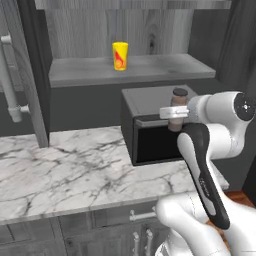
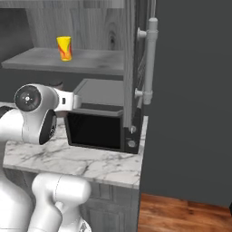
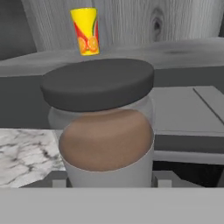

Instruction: Take the cinnamon bottle from the cabinet and place it on the dining table, next to the plate with the cupcake. Then take the chocolate from the dining counter and place it on the cupcake plate.

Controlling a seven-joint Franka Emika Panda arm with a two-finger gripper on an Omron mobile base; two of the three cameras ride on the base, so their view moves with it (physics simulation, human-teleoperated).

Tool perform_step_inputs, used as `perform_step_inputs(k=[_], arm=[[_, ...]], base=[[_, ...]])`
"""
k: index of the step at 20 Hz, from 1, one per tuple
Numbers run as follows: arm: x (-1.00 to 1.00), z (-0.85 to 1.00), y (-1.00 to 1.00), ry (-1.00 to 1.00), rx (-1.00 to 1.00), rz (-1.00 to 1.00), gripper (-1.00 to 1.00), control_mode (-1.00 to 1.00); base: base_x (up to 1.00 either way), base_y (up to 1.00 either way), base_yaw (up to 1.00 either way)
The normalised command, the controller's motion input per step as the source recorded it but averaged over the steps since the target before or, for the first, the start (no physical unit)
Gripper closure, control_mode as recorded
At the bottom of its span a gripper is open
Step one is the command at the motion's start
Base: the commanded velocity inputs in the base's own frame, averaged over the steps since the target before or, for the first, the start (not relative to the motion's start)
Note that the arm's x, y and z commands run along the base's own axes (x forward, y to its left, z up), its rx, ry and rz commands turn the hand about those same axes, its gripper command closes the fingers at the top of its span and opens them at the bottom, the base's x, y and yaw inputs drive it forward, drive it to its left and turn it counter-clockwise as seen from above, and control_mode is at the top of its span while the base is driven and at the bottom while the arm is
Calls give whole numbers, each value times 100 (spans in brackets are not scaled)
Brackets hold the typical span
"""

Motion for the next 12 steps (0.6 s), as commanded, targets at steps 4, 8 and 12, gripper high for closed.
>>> perform_step_inputs(k=[4, 8, 12], arm=[[0, 0, 0, 0, 0, 0, 100, 100], [0, 0, 0, 0, 0, 0, 100, 100], [0, 0, 0, 0, 0, 0, 100, 100]], base=[[-70, 0, 14], [-74, 0, 39], [-54, 0, 60]])
